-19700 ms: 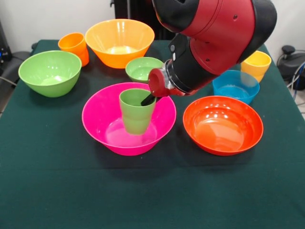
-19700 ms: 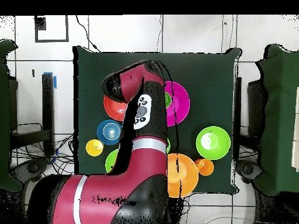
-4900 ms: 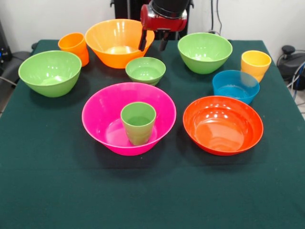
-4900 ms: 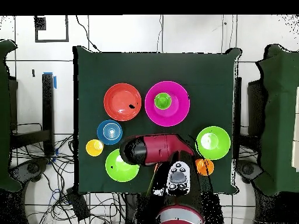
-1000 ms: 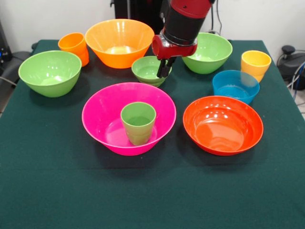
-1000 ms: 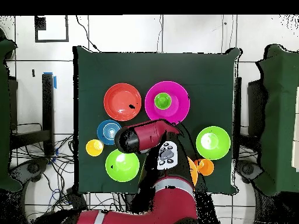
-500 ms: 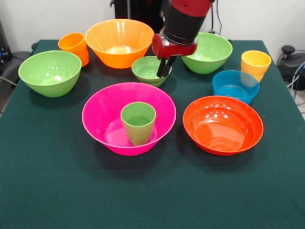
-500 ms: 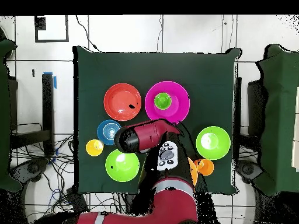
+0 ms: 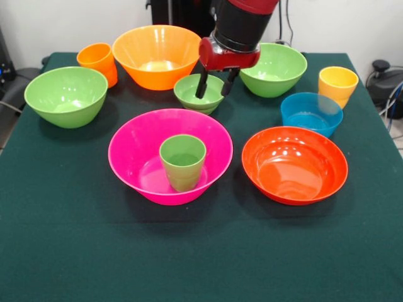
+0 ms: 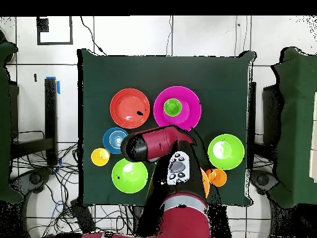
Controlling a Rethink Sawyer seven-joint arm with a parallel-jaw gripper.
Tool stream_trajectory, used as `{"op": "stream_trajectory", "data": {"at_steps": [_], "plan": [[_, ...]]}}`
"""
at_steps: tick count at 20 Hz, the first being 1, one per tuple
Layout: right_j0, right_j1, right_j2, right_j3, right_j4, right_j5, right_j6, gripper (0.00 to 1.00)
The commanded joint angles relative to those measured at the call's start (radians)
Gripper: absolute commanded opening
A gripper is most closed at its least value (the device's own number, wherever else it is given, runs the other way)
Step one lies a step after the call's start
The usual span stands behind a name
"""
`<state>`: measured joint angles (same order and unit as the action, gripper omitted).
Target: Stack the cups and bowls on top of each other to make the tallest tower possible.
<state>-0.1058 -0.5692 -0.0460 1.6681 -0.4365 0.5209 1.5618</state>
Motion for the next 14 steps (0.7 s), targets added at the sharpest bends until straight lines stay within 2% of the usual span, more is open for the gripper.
{"op": "stream_trajectory", "data": {"at_steps": [1, 9, 14], "plan": [[0.012, 0.012, 0.068, -0.040, -0.033, 0.117, -0.028, 1.00], [0.024, -0.020, 0.025, 0.029, -0.041, 0.110, 0.026, 1.00], [0.039, -0.028, -0.013, 0.077, -0.041, 0.054, 0.089, 1.00]]}}
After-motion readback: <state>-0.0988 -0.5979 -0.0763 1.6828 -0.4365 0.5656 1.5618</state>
